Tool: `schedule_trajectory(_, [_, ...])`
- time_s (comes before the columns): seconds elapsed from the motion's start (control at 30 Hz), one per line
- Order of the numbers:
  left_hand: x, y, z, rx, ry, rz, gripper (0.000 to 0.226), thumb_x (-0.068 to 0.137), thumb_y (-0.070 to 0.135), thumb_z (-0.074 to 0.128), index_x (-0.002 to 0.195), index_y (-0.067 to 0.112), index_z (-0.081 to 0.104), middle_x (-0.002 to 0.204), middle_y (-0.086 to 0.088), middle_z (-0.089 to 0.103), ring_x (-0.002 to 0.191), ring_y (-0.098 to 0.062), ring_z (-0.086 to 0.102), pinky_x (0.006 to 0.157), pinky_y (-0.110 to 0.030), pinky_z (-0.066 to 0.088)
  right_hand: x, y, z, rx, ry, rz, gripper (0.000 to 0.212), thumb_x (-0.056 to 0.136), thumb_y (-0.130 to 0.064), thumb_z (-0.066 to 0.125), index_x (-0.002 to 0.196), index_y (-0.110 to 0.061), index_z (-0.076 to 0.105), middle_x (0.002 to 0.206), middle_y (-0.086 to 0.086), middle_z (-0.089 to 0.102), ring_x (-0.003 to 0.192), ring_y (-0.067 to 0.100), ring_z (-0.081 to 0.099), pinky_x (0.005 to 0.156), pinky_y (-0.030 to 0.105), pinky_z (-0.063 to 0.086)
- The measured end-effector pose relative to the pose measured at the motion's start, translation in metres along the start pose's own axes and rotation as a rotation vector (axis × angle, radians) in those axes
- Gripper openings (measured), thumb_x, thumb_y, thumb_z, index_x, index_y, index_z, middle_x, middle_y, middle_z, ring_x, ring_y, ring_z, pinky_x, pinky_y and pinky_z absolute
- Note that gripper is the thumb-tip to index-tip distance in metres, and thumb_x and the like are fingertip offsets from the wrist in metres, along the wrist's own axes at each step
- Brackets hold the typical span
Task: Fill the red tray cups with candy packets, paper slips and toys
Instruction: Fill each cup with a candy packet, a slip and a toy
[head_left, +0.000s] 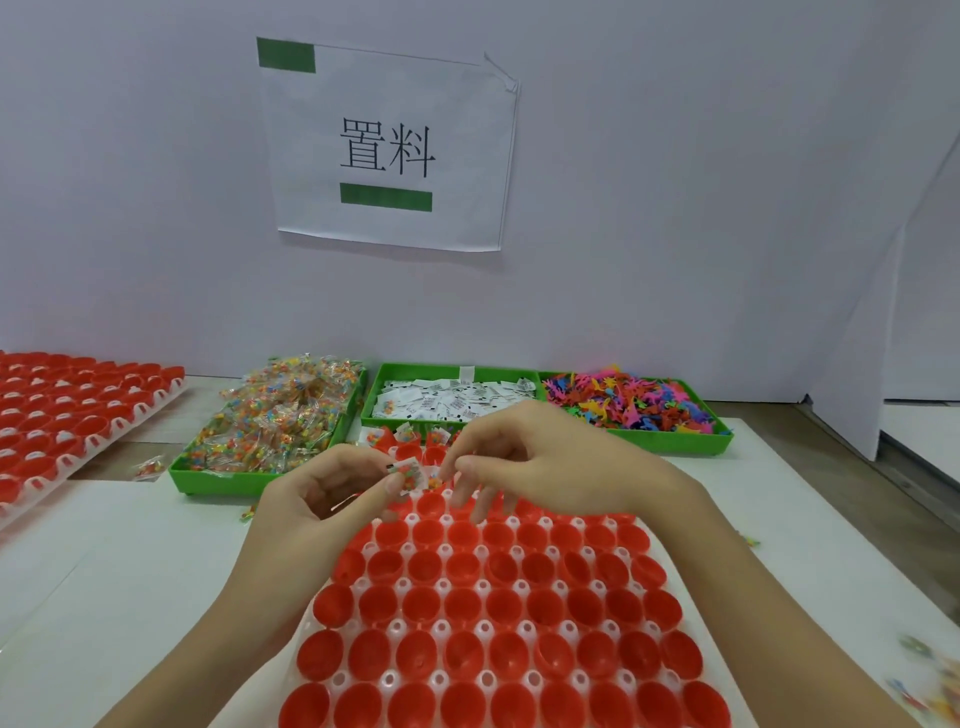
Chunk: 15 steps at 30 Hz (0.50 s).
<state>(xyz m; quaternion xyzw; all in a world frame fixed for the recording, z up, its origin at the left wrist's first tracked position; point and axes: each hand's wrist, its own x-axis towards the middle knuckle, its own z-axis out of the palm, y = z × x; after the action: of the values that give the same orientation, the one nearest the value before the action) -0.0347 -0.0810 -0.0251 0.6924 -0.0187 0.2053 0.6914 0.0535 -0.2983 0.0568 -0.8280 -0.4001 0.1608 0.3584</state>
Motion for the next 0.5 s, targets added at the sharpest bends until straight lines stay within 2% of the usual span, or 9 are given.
schedule_trajectory(0.13, [0.002,-0.002,-0.005,0.012,0.0,-0.009,0.021,0.079,0.026,0.08,0.097,0.014,0.077,0.085,-0.01,0.073,0.072,-0.019,0.069,0.072,-0.021,0.058,-0.007,0.026,-0.029,-0.028,0.159,0.093,0.022,0.105,-0.013,0.051,0.104,-0.014,0.073,0.089,0.002,0.079,0.077,0.017,0.077,0.07,0.03,0.059])
schedule_trajectory(0.27, [0.003,-0.003,-0.007,0.022,-0.021,-0.012,0.023,0.08,0.028,0.079,0.098,0.014,0.076,0.073,-0.013,0.066,0.063,-0.02,0.061,0.066,-0.022,0.056,-0.016,0.057,-0.058,-0.001,0.293,0.215,0.021,0.105,-0.015,0.053,0.102,-0.015,0.074,0.086,0.0,0.079,0.073,0.014,0.075,0.06,0.019,0.052])
schedule_trajectory(0.37, [0.004,-0.004,-0.008,0.014,-0.025,-0.002,0.024,0.079,0.028,0.079,0.097,0.013,0.075,0.071,-0.014,0.063,0.06,-0.02,0.057,0.065,-0.022,0.055,-0.023,0.085,-0.082,0.037,0.506,0.279,0.023,0.102,-0.008,0.054,0.095,-0.012,0.075,0.083,0.006,0.079,0.07,0.016,0.072,0.055,0.016,0.049])
schedule_trajectory(0.43, [0.005,-0.004,-0.009,0.018,-0.02,0.005,0.025,0.079,0.029,0.08,0.097,0.012,0.074,0.071,-0.015,0.062,0.059,-0.021,0.057,0.063,-0.022,0.054,-0.026,0.106,-0.096,-0.016,0.635,0.344,0.023,0.101,-0.006,0.055,0.091,-0.011,0.075,0.081,0.007,0.078,0.069,0.018,0.071,0.056,0.019,0.049])
schedule_trajectory(0.5, [0.006,-0.004,-0.01,0.018,-0.014,0.006,0.026,0.078,0.029,0.08,0.097,0.011,0.074,0.072,-0.018,0.061,0.059,-0.021,0.056,0.061,-0.022,0.053,-0.026,0.127,-0.106,-0.09,0.686,0.458,0.019,0.1,-0.007,0.057,0.093,-0.008,0.075,0.081,0.008,0.078,0.07,0.019,0.07,0.065,0.029,0.053])
